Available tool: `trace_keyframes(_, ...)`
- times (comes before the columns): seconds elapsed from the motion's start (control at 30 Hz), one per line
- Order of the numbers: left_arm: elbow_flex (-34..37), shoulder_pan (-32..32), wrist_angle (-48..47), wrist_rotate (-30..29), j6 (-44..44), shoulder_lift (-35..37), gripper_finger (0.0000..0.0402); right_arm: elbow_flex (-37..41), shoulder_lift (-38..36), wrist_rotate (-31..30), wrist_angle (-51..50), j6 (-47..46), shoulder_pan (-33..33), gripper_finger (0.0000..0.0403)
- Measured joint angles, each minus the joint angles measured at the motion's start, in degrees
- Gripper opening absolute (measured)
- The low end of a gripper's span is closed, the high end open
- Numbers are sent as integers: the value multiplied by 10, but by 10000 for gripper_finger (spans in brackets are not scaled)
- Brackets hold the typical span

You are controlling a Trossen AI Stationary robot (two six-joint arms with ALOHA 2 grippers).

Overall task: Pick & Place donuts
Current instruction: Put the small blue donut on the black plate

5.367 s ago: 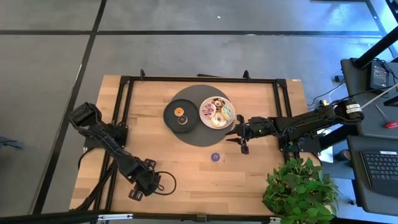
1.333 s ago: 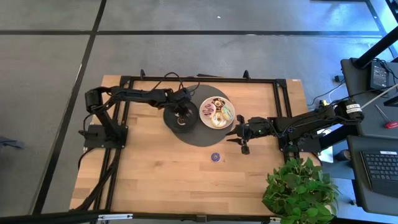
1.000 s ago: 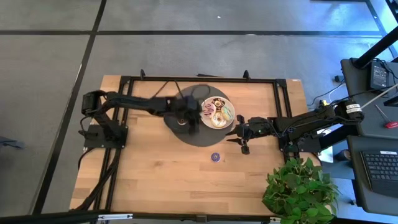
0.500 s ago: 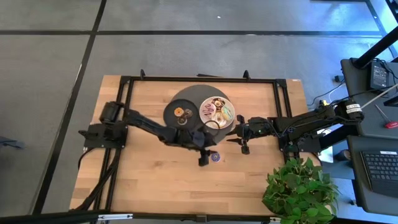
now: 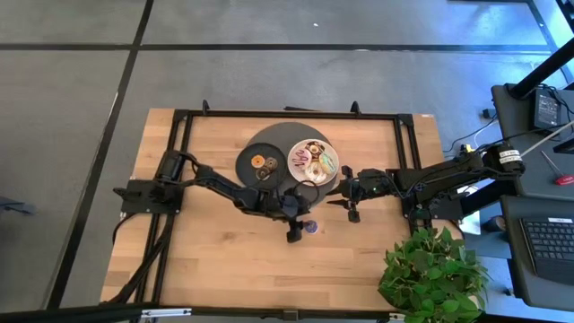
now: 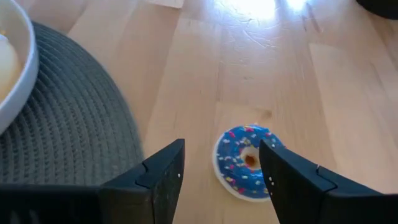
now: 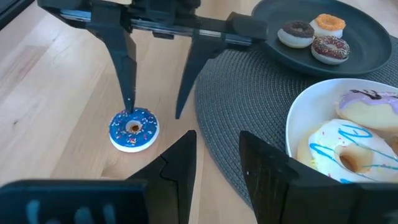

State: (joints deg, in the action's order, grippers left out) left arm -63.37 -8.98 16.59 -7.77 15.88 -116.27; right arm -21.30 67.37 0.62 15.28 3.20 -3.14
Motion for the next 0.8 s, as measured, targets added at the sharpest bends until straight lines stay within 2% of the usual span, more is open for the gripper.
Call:
trace_keyframes(0.57, 0, -9, 18, -11, 11, -30, 167, 0, 0, 0, 0, 0, 0, 124)
trace_keyframes(0.8, 0, -9, 15, -8, 0, -27, 128, 0, 0, 0, 0, 0, 0, 124)
